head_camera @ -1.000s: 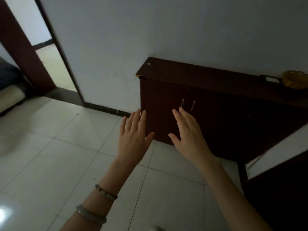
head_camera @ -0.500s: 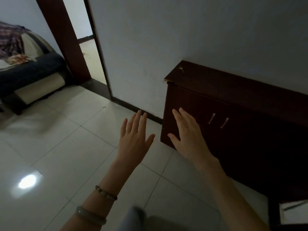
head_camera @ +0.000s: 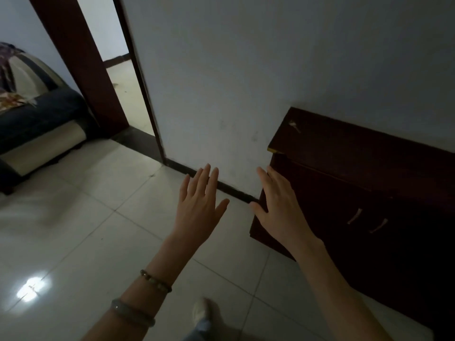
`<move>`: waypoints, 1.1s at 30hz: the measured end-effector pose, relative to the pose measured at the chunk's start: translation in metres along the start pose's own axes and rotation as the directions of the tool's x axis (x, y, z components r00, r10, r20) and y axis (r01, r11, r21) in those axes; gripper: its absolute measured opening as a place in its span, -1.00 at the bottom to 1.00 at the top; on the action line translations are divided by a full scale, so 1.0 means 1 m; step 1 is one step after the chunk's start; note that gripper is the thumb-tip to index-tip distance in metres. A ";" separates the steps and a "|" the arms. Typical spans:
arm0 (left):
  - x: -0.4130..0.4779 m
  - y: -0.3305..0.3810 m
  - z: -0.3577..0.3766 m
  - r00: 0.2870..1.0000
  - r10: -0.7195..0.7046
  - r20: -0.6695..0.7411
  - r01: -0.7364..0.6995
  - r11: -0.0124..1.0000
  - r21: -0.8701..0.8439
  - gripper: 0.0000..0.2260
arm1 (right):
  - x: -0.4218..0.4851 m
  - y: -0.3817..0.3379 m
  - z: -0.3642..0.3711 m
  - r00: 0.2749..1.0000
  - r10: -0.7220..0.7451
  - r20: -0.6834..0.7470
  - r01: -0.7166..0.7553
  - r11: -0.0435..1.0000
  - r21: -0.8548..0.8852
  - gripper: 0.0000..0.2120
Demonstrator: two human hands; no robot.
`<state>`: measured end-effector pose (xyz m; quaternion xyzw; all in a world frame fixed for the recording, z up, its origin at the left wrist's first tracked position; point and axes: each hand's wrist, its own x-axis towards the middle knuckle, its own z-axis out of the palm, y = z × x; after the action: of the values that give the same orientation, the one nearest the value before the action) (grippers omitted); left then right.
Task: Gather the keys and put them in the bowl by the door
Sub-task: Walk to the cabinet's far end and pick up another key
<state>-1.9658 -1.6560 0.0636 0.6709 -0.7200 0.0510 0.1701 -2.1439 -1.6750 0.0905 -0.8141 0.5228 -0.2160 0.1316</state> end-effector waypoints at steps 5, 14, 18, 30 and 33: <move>0.073 -0.053 0.014 0.997 0.081 0.010 -0.081 0.997 -0.006 -0.36 | 0.076 -0.005 0.021 0.999 0.037 -0.017 -0.037 0.999 -0.001 -0.30; 0.187 -0.098 0.053 0.984 0.173 0.042 -0.170 0.984 -0.059 -0.36 | 0.191 0.016 0.042 0.992 0.124 -0.033 -0.125 0.991 -0.042 -0.31; 0.242 -0.115 0.077 0.981 0.190 0.045 -0.187 0.980 -0.069 -0.37 | 0.248 0.036 0.054 0.988 0.147 -0.040 -0.149 0.987 -0.056 -0.32; 0.439 -0.116 0.147 0.932 0.354 0.079 -0.345 0.933 -0.104 -0.39 | 0.409 0.119 0.064 0.956 0.272 -0.110 -0.281 0.957 -0.079 -0.33; 0.470 -0.105 0.163 0.912 0.402 0.084 -0.386 0.909 -0.157 -0.39 | 0.426 0.137 0.063 0.942 0.315 -0.115 -0.324 0.943 -0.073 -0.33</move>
<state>-1.9111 -2.1607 0.0415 0.5002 -0.8509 -0.0037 0.1604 -2.0684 -2.1198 0.0670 -0.7117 0.6631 -0.2088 0.1011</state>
